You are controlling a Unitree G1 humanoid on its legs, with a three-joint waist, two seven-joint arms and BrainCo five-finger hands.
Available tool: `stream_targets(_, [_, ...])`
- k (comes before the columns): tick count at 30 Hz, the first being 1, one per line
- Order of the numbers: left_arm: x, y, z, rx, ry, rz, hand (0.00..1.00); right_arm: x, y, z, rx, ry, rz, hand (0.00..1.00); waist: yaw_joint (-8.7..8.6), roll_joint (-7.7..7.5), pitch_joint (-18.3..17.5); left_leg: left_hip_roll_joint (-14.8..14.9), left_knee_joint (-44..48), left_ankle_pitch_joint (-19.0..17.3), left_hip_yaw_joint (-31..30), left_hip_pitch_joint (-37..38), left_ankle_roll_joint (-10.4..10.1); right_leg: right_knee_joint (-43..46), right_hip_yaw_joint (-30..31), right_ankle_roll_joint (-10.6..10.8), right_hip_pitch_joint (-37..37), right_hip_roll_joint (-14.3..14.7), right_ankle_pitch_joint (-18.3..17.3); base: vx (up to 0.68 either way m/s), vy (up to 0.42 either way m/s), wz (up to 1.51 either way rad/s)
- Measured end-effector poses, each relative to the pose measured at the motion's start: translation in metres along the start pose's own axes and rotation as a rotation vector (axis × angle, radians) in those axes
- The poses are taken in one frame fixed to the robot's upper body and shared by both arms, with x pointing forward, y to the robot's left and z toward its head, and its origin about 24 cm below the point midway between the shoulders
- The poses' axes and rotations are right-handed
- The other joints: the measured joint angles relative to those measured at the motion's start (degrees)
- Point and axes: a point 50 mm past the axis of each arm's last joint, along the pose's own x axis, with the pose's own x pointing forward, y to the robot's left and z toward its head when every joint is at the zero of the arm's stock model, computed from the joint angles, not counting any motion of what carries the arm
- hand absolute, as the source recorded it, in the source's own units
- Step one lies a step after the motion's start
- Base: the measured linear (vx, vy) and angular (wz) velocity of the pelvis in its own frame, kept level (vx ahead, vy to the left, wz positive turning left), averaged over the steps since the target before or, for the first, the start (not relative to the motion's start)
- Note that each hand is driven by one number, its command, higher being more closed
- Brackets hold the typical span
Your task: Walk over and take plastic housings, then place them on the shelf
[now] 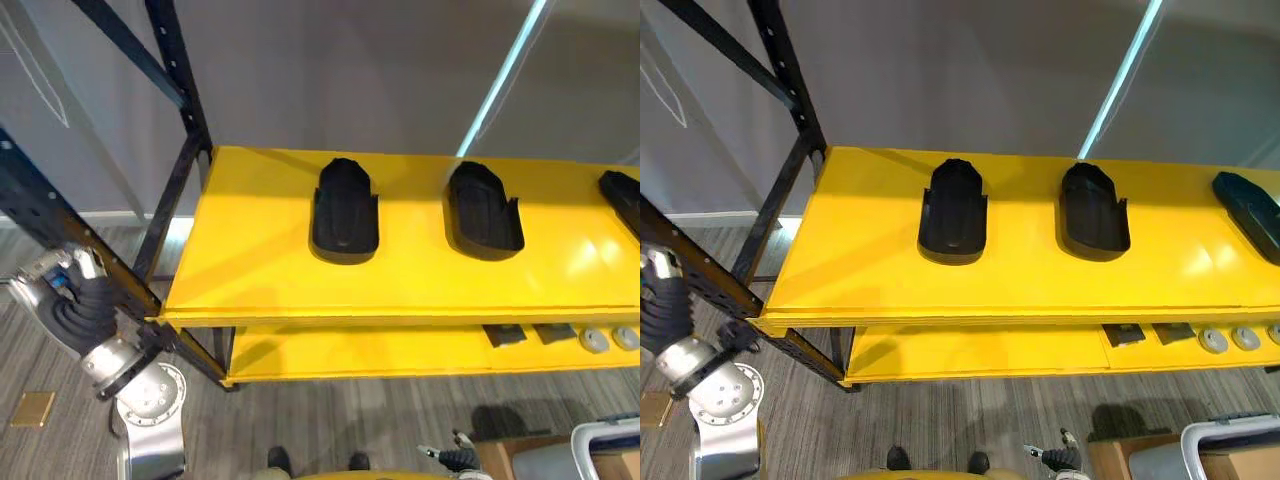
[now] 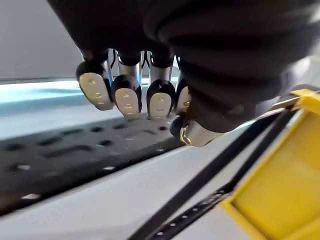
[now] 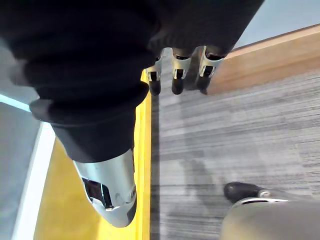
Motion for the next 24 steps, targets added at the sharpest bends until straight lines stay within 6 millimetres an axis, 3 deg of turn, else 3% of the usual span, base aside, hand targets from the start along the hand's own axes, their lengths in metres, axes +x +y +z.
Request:
stream_targets(6, [-0.036, -0.016, -0.075, 0.140, 0.368, -0.161, 1.00, 0.000, 0.003, 0.003, -0.008, -0.006, 0.011, 0.00, 0.86, -0.53, -0.45, 0.49, 7.60, -4.22, 1.55, -2.60, -0.10, 0.16, -0.03, -0.35, 0.08, -0.94, -1.99, 0.00, -0.007, -0.11])
stream_targets(7, [-0.049, -0.019, -0.094, 0.182, 0.457, -0.224, 0.00, 0.000, 0.003, 0.004, -0.006, -0.008, 0.009, 0.00, 0.81, -0.51, -0.56, 0.59, 8.13, -4.47, 1.57, -2.55, -0.08, 1.12, -0.18, -0.05, -0.04, -1.03, -2.71, 0.00, 0.000, 0.00])
stream_targets(9, [-0.067, -0.022, -0.116, 0.222, 0.580, -0.296, 0.00, 0.000, 0.002, 0.005, 0.000, -0.006, 0.007, 0.00, 0.63, -0.18, -0.64, 0.54, 8.31, -4.58, 1.74, -2.25, 0.02, 2.30, -0.48, 0.08, -0.12, -1.26, -3.62, 0.02, 0.001, 0.06])
stream_targets(10, [-0.086, -0.020, -0.136, 0.256, 0.700, -0.357, 0.00, 0.000, 0.002, 0.007, 0.002, -0.012, 0.006, 0.00, 0.64, -0.11, -0.69, 0.46, 8.43, -4.73, 1.88, -2.08, 0.07, 2.99, -0.54, 0.23, -0.26, -1.43, -4.32, 0.03, 0.006, 0.04])
stream_targets(12, [-0.107, -0.016, -0.154, 0.286, 0.821, -0.424, 0.00, 0.000, 0.003, 0.009, 0.005, -0.017, 0.010, 0.00, 0.66, -0.03, -0.65, 0.28, 8.11, -4.77, 2.16, -1.73, 0.11, 3.24, -0.44, 0.34, -0.27, -1.58, -4.64, 0.03, 0.012, -0.02])
stream_targets(17, [-0.133, -0.015, -0.169, 0.309, 0.946, -0.528, 0.00, 0.001, 0.000, 0.007, 0.044, -0.003, -0.012, 0.00, 0.91, 0.17, -0.60, -0.96, 5.70, -4.16, 2.75, -0.70, -0.07, 3.01, -0.10, 1.12, -0.33, -2.40, -5.15, 0.06, 0.039, -0.02])
stream_targets(24, [-0.139, -0.022, -0.174, 0.330, 0.969, -0.627, 0.00, 0.003, -0.002, 0.006, 0.060, 0.020, -0.025, 0.00, 0.70, 0.72, -0.75, -3.07, 0.46, -1.81, 3.24, 2.53, 0.62, 2.29, 0.33, 1.75, 0.02, -3.19, -5.31, 0.10, 0.051, -0.03])
